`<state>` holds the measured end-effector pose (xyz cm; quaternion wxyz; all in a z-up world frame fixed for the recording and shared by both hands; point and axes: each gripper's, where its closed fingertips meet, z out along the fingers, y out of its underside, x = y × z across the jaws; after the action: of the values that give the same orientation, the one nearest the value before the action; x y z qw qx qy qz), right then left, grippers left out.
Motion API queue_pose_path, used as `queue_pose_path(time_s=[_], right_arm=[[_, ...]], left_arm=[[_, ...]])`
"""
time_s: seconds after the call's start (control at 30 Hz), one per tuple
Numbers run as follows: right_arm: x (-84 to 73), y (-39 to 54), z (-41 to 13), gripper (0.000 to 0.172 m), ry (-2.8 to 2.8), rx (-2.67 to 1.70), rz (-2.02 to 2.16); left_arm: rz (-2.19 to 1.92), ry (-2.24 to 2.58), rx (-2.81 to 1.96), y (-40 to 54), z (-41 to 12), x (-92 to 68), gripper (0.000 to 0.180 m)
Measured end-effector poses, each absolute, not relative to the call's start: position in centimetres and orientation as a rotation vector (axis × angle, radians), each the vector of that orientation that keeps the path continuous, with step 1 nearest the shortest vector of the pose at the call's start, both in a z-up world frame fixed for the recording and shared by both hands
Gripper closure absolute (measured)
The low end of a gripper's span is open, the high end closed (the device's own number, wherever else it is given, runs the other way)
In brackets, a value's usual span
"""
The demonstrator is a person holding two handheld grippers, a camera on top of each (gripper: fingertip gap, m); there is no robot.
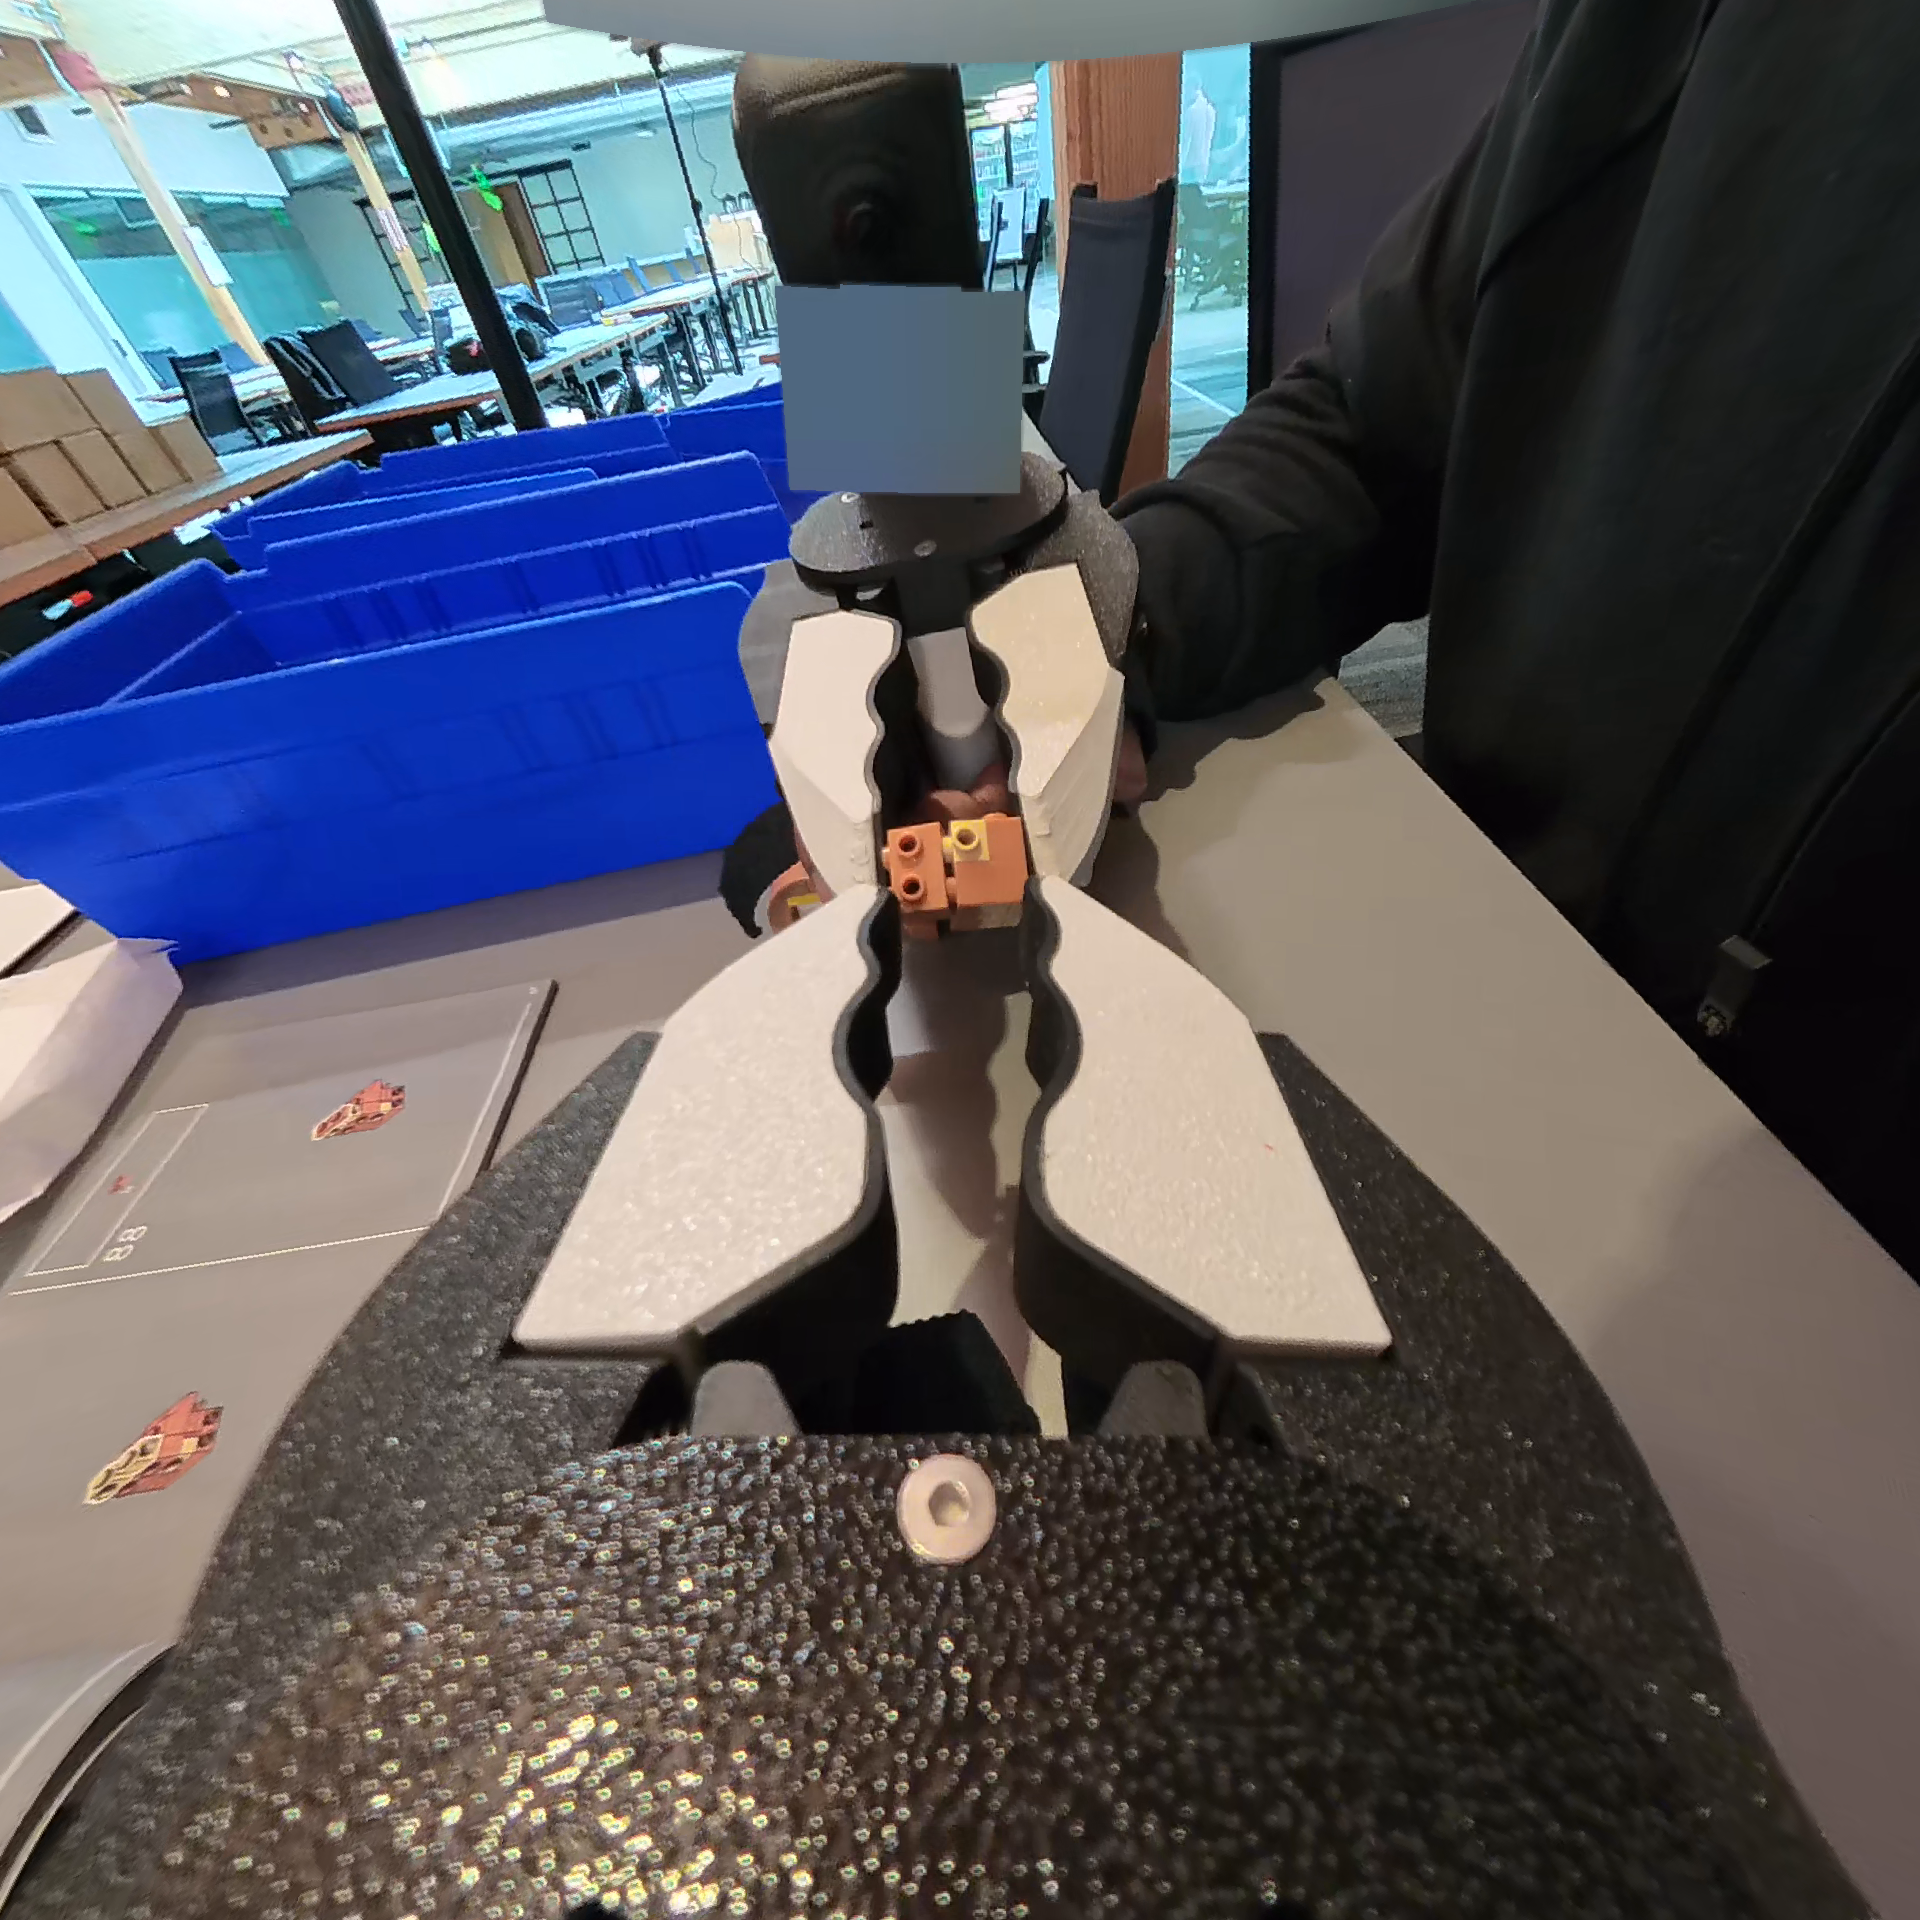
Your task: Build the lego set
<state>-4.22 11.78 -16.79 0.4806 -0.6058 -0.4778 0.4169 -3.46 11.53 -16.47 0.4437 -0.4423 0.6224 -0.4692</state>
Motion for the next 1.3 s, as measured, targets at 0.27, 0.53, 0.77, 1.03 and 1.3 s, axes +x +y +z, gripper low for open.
queue_pose_path(time_s=[0.27, 0.53, 0.77, 1.03, 1.3], right_arm=[[-4.1, 12.0, -16.9, 0.146, -1.159, -1.490, 0.999], [-3.9, 12.7, -16.9, 0.146, -1.155, -1.477, 0.889], [-3.2, 13.9, -16.9, 0.146, -1.179, -1.448, 0.661], [-2.8, 15.5, -17.9, 0.146, -1.191, -1.445, 0.370], [-2.8, 16.1, -18.6, 0.146, -1.239, -1.422, 0.169]], left_arm=[[-1.154, 1.539, -1.117, 11.7, -16.6, -3.4, 0.160], [-1.146, 1.511, -1.145, 12.3, -16.5, -3.4, 0.161], [-1.263, 1.418, -1.294, 13.3, -16.3, -3.5, 0.157], [-1.487, 1.231, -1.685, 14.1, -17.5, -2.2, 0.156], [-1.436, 1.167, -1.814, 14.6, -18.3, -1.7, 0.155]])
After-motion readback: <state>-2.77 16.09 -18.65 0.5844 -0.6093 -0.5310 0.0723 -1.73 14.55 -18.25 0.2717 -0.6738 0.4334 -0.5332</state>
